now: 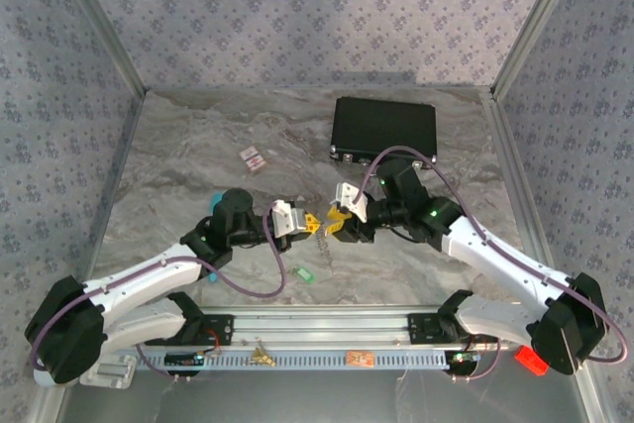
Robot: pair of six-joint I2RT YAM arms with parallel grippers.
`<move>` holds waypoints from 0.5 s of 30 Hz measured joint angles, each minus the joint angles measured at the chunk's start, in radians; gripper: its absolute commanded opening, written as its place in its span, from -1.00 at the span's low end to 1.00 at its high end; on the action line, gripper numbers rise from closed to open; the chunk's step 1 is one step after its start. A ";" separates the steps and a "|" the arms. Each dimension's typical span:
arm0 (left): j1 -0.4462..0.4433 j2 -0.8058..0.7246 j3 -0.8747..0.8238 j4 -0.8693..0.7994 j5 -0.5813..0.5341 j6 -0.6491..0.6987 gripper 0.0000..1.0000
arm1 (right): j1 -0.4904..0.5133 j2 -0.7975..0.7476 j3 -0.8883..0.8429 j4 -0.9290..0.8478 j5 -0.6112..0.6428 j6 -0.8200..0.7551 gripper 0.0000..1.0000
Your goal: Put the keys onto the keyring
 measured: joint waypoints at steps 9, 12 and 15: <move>0.000 0.001 0.000 0.006 0.008 0.000 -1.00 | 0.013 0.021 -0.005 0.065 0.001 -0.008 -0.59; 0.000 0.001 0.000 0.007 0.010 0.000 -1.00 | 0.018 0.029 -0.005 0.073 0.000 -0.014 -0.75; 0.000 0.001 0.000 0.006 0.010 -0.008 -1.00 | 0.022 0.031 -0.005 0.074 -0.001 -0.024 -1.00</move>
